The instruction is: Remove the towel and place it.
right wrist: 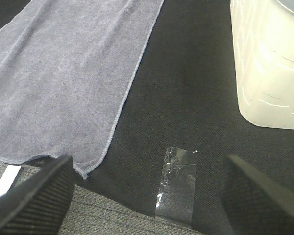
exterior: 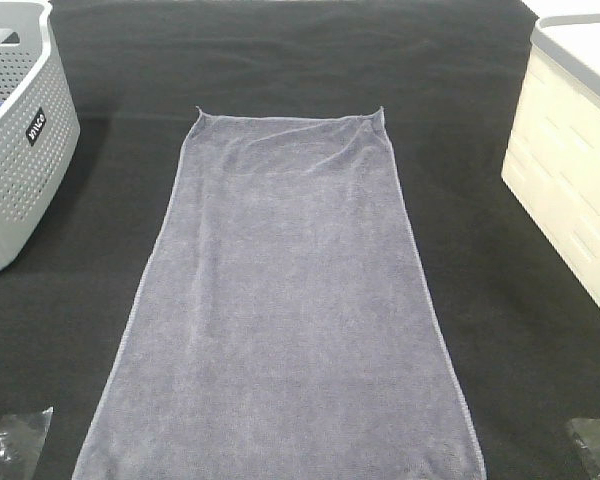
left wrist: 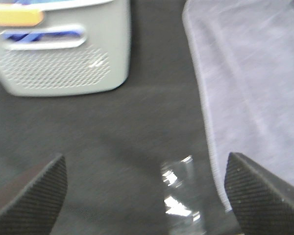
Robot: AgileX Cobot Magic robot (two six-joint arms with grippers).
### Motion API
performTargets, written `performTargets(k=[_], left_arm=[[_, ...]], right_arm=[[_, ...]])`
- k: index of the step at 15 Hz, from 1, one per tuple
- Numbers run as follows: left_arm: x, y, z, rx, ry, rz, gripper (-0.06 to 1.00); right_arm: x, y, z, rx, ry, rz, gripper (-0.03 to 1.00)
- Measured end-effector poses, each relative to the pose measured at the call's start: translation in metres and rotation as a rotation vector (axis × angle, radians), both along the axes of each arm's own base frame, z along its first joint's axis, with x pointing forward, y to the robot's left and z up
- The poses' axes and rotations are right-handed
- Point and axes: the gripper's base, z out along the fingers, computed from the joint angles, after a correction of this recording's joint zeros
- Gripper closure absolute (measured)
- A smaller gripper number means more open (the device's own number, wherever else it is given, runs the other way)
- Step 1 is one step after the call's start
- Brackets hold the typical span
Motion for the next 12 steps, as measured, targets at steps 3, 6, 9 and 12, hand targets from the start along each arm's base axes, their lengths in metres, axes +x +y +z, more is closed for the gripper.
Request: performTargets(k=[3, 6, 9, 12], left_arm=[[0.0016, -0.0001, 0.0009, -0.006, -0.023, -0.005, 0.13], [0.0029, 0.0006, -0.0015, -0.005, -0.016, -0.006, 0.13], [0.0028, 0.0008, -0.0016, 0.000, -0.016, -0.009, 0.13], [0.0028, 0.0014, -0.0017, 0.019, -0.016, -0.012, 0.13]], right_arm=[[0.0000, 0.0000, 0.0000, -0.006, -0.002, 0.005, 0.18], [0.0000, 0.0002, 0.0000, -0.004, -0.001, 0.002, 0.18], [0.0004, 0.0011, 0.0000, -0.004, -0.001, -0.087, 0.18], [0.0005, 0.0012, 0.0000, -0.004, -0.001, -0.096, 0.18]])
